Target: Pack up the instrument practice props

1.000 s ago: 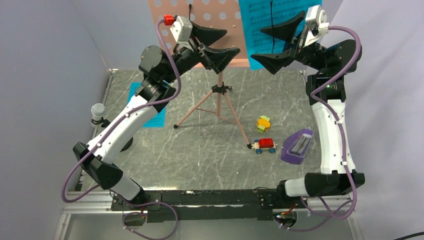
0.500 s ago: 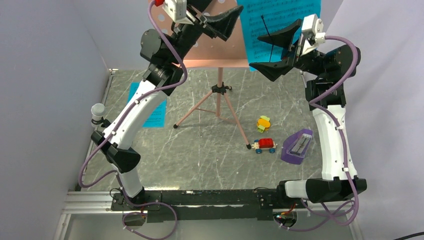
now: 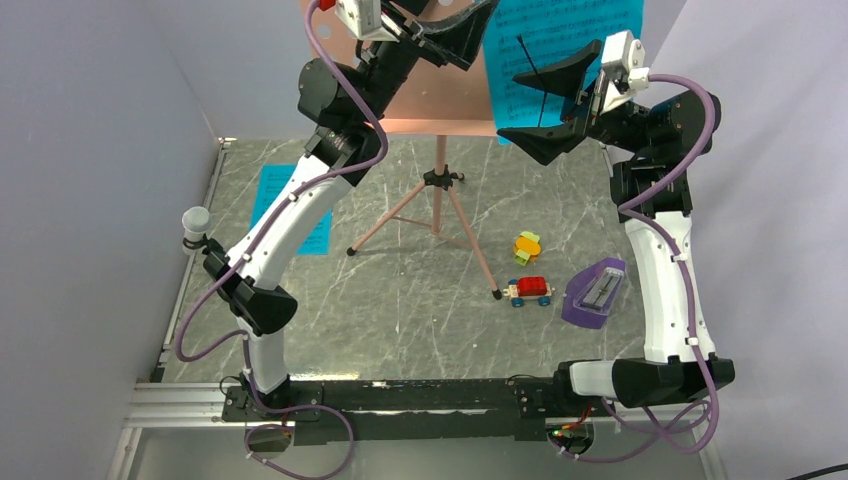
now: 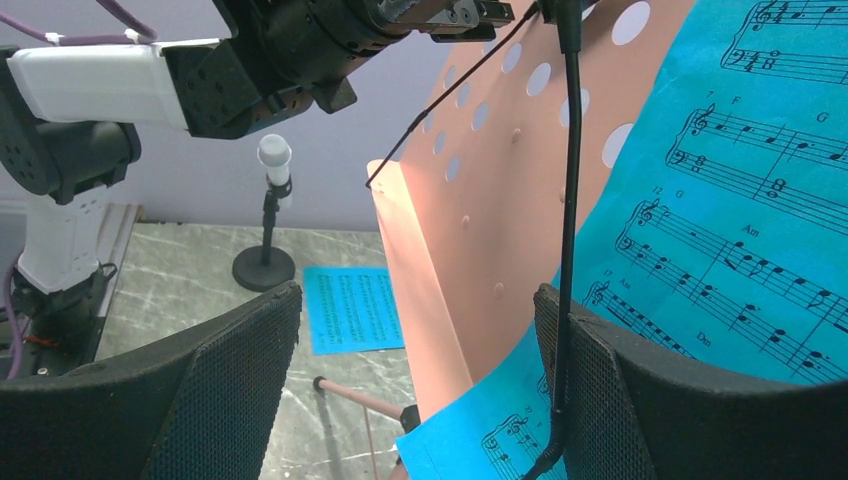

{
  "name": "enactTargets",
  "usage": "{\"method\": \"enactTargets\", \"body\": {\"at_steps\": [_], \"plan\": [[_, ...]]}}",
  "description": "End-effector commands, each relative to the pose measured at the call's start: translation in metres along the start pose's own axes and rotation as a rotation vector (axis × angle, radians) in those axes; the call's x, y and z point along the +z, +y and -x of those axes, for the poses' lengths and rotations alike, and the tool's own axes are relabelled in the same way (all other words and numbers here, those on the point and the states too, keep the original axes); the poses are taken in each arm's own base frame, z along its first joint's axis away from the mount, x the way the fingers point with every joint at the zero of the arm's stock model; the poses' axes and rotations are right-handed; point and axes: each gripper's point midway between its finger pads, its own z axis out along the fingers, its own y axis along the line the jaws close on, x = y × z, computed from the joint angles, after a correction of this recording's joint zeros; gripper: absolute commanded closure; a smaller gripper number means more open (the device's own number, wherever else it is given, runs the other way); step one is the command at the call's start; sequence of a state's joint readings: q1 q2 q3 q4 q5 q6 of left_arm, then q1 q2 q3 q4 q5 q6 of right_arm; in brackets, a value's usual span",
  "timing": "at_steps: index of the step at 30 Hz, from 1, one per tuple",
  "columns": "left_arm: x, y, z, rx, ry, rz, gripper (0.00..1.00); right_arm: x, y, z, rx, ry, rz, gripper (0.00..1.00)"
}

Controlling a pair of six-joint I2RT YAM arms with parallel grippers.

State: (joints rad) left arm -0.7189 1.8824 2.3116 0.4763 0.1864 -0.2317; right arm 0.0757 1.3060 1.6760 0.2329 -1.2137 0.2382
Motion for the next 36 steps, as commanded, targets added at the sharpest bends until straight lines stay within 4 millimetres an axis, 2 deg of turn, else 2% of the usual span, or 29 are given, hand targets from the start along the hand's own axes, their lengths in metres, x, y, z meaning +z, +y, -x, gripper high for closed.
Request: {"method": "enactTargets", "body": {"at_steps": [1,5,9,11,15,17,20,22,25,32,36], "plan": [[0.000,-0.007,-0.034,-0.102,0.063,-0.007,0.01,0.002,0.023,0.014,-0.069,-0.013,0.086,0.14],[-0.003,-0.022,-0.042,-0.128,0.088,-0.069,0.01,0.002,0.024,0.013,-0.067,-0.010,0.086,0.14],[-0.005,-0.023,-0.043,-0.081,0.081,-0.066,0.03,0.002,0.023,0.013,-0.063,-0.013,0.082,0.14],[-0.004,-0.028,-0.034,-0.027,0.051,-0.097,0.05,0.002,0.023,0.011,-0.061,-0.013,0.080,0.14],[-0.009,-0.050,-0.014,0.165,-0.036,-0.188,0.05,0.002,0.021,0.010,-0.056,-0.012,0.077,0.13],[-0.008,-0.047,-0.010,0.221,-0.050,-0.175,0.05,0.003,0.020,0.009,-0.052,-0.013,0.075,0.13],[-0.006,-0.033,-0.017,0.197,-0.027,-0.100,0.03,0.003,0.019,0.010,-0.054,-0.014,0.075,0.13],[-0.007,-0.030,-0.020,0.187,-0.017,-0.081,0.02,0.003,0.018,0.010,-0.054,-0.014,0.076,0.13],[-0.008,-0.030,-0.026,0.082,0.010,-0.094,0.01,0.003,0.018,0.009,-0.050,-0.013,0.076,0.13],[-0.017,-0.067,-0.047,-0.065,0.097,-0.304,0.05,0.002,0.020,0.006,-0.042,-0.008,0.077,0.13],[-0.025,-0.075,-0.057,-0.074,0.133,-0.352,0.08,0.001,0.020,0.000,-0.039,0.004,0.071,0.13]]}}
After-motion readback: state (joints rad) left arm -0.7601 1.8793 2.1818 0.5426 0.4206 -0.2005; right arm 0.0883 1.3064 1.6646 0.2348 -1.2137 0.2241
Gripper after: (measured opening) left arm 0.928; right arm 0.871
